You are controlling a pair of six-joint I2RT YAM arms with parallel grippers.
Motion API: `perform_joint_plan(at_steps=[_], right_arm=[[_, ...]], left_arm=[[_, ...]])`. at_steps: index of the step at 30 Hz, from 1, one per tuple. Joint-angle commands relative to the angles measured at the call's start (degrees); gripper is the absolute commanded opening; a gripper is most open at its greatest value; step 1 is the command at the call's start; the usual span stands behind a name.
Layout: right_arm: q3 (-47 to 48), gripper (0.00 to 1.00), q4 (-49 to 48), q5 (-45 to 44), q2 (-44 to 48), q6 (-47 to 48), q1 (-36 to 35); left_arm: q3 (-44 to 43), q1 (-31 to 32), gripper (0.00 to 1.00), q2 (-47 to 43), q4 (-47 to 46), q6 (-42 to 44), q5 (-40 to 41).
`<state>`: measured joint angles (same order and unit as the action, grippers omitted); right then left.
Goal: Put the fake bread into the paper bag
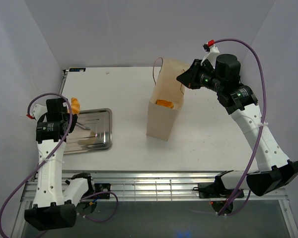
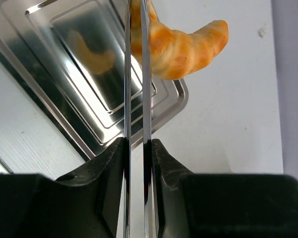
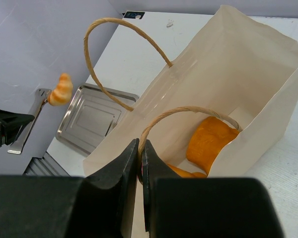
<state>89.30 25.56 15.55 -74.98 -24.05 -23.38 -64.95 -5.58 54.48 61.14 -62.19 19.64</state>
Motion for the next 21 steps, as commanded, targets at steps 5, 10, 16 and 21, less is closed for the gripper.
perform_joint_plan(at_steps=[5, 10, 16, 21], right_arm=[[0.3, 0.12, -1.9, -0.3, 1.8, -0.3, -0.3], [0.4, 0.12, -2.3, -0.4, 1.7, -0.5, -0.3], [0.3, 0.12, -2.8, -0.7, 1.8, -0.7, -0.3], [0.2, 0.12, -3.4, -1.0, 1.9, -1.0, -0.3]], left_arm=[[-2.4, -0.5, 0.00, -6.2, -13.3, 10.3, -10.7], [-1.0, -0.4, 0.00, -8.2, -23.0, 19.4, -24.7], [-4.0, -0.4, 0.00, -7.5, -26.6, 23.6, -31.5], [-5.5, -0.5, 0.00, -7.7, -32.6, 25.3, -42.4]])
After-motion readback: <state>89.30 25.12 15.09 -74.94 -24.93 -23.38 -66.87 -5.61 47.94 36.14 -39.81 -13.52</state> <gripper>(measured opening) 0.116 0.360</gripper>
